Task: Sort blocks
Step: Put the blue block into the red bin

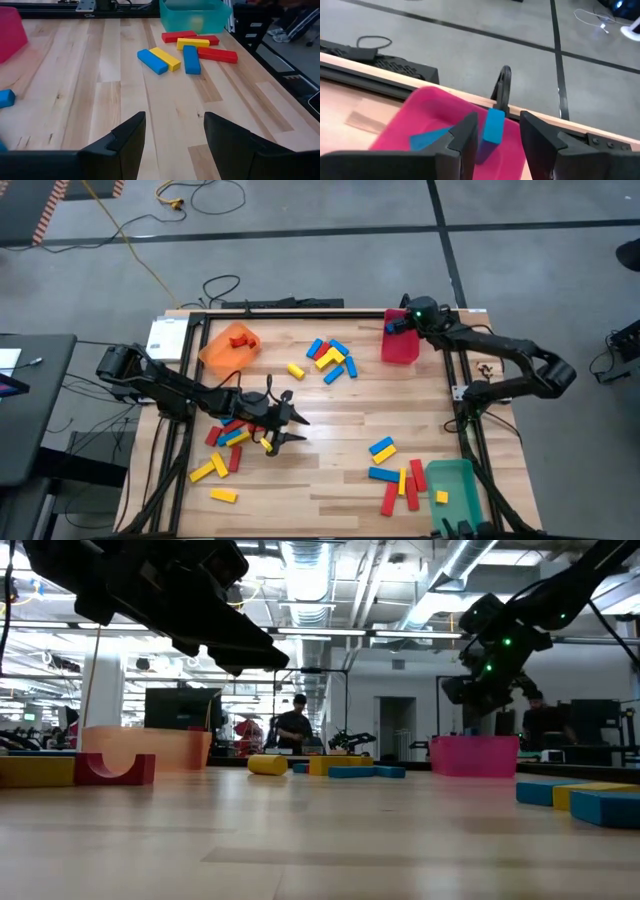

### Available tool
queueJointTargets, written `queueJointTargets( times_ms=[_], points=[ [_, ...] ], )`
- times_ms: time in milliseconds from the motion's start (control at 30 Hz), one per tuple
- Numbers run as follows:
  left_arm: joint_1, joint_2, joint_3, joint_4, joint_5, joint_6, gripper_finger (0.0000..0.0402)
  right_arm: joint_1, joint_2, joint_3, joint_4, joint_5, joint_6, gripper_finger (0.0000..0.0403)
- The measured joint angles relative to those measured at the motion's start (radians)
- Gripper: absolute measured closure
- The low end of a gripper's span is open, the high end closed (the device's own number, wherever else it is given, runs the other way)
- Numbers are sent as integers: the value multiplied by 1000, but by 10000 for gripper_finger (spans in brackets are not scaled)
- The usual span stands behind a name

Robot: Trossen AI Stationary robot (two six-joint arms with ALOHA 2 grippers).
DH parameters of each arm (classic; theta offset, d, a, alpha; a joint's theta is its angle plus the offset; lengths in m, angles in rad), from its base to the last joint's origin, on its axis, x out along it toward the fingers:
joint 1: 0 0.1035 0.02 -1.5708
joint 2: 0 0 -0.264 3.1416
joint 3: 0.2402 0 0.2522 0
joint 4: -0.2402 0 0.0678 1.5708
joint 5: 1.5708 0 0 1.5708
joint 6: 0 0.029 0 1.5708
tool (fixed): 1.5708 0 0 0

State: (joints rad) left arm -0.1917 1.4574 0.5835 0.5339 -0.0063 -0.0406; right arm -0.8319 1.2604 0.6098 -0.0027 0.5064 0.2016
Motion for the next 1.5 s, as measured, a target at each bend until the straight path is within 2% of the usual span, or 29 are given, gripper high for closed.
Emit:
queueJointTargets(
  times_ms=[300, 633, 1000, 1500],
  points=[
    [-10, 0, 0, -6, 0, -5, 205, 53, -106, 0, -21, 1, -11, 246],
    [-10, 0, 0, -69, -1, -21, 205, 198, -231, 0, -126, 0, -26, 246],
    [-43, 0, 0, -156, -1, -55, 205, 478, -269, 0, -233, -7, -19, 246],
    [-109, 0, 0, -260, 0, -103, 205, 928, -268, 0, -227, -13, -13, 246]
  ],
)
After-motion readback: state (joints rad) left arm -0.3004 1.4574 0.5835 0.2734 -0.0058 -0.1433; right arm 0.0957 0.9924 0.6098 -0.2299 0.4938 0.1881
